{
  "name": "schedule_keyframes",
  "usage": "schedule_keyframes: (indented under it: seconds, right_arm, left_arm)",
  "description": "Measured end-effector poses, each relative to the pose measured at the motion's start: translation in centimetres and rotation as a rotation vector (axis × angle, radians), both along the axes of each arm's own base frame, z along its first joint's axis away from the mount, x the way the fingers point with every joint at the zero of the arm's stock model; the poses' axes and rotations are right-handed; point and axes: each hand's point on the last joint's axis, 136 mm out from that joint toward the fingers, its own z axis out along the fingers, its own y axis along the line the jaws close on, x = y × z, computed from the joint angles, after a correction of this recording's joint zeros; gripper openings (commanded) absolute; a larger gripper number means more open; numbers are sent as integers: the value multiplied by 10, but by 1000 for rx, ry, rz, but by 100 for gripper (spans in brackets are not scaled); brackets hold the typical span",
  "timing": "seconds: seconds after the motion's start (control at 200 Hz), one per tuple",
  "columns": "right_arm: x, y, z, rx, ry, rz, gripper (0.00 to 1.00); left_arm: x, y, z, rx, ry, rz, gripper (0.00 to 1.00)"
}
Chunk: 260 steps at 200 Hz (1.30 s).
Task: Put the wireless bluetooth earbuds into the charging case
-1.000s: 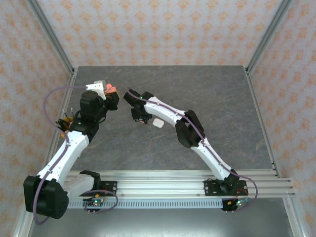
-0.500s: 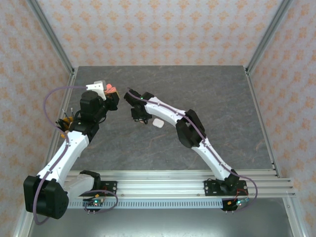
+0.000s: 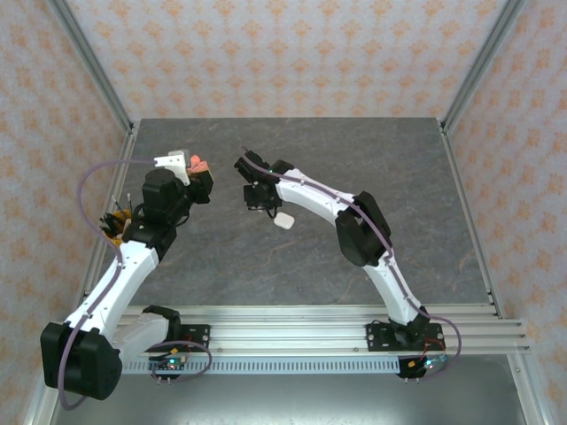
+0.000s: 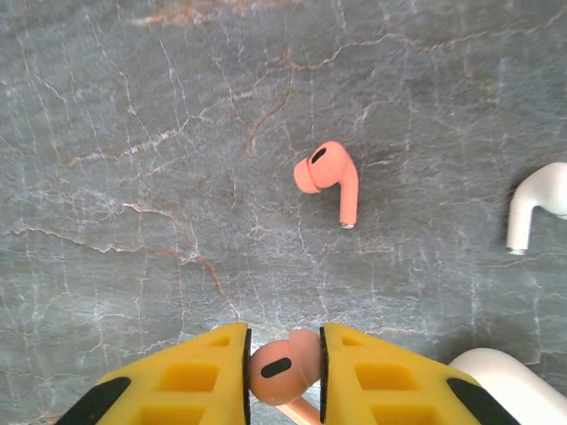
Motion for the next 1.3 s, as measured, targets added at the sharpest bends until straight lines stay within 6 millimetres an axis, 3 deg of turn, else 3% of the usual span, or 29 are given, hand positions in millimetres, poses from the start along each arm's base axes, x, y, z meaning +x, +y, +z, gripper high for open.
schedule_keyframes:
  seconds: [0.395, 0.53, 0.901, 1.101, 1.301]
  right_arm:
    - [5, -27, 12, 51, -18, -63, 22]
    - [13, -44, 27, 84, -43, -107, 22]
    - [28, -85, 58, 139, -92, -206, 22]
    - [35, -104, 93, 191, -141, -255, 22]
    - [42, -134, 154, 286, -240, -324, 22]
  left_arm:
    - [-16, -5, -25, -14, 30, -39, 0]
    - [-18, -6, -24, 6, 26, -20, 0]
    - [-27, -39, -9, 106, 8, -78, 0]
    - [-20, -70, -6, 71, -22, -226, 0]
    - [-4, -111, -4, 65, -37, -370, 0]
